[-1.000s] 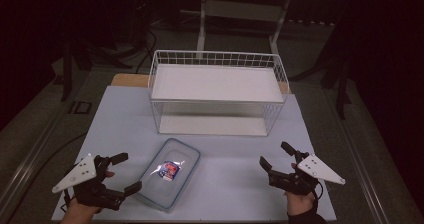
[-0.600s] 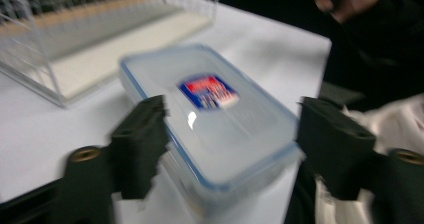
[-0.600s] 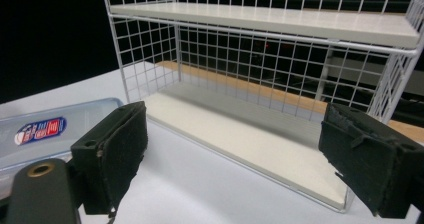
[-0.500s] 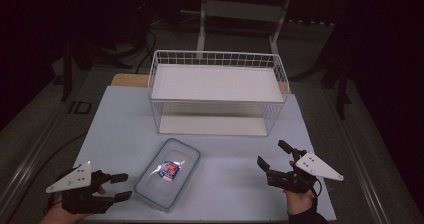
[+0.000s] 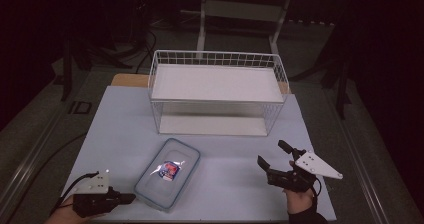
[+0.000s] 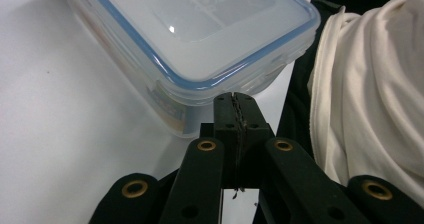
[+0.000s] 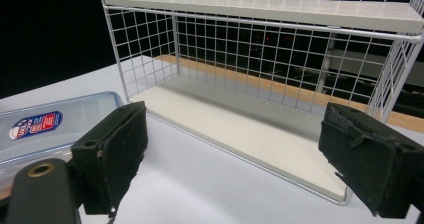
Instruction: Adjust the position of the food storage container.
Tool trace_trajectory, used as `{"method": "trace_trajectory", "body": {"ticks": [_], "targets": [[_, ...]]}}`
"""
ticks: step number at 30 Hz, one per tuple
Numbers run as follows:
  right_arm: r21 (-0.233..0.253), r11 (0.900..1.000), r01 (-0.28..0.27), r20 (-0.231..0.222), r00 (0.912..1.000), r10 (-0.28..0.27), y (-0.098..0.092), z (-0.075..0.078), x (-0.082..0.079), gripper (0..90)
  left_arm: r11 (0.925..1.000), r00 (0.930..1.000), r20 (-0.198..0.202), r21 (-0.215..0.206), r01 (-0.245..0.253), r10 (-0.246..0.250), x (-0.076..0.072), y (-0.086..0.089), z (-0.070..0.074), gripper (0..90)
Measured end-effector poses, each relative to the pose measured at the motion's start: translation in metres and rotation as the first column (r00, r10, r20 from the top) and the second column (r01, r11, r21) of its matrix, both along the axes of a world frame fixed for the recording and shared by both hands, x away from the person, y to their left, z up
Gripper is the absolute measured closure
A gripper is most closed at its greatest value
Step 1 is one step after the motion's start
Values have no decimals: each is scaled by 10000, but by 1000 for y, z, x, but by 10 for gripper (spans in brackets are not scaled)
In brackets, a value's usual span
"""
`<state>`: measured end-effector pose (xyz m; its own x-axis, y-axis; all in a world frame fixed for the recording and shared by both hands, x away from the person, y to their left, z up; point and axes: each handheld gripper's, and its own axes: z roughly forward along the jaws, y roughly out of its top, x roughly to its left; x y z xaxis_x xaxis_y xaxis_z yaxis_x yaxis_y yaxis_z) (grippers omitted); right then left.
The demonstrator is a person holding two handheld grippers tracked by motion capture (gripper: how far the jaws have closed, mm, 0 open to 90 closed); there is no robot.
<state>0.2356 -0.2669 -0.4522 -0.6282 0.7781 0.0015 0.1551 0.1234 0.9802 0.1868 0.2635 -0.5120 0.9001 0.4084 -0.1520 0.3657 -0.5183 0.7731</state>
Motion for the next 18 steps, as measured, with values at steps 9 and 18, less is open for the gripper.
{"method": "trace_trajectory", "body": {"ticks": [9, 18], "targets": [[50, 10000, -66, -51, 10000, 67, 0, -1, 1, 121, 9993, 9992, 159, 99, -357, 356, 9, -2, 1, 896], [82, 9999, -145, -131, 9998, 146, 0, -1, 1, 122, 9922, 9904, 609, 41, -1245, 1241, 29, -12, 0, 896]]}}
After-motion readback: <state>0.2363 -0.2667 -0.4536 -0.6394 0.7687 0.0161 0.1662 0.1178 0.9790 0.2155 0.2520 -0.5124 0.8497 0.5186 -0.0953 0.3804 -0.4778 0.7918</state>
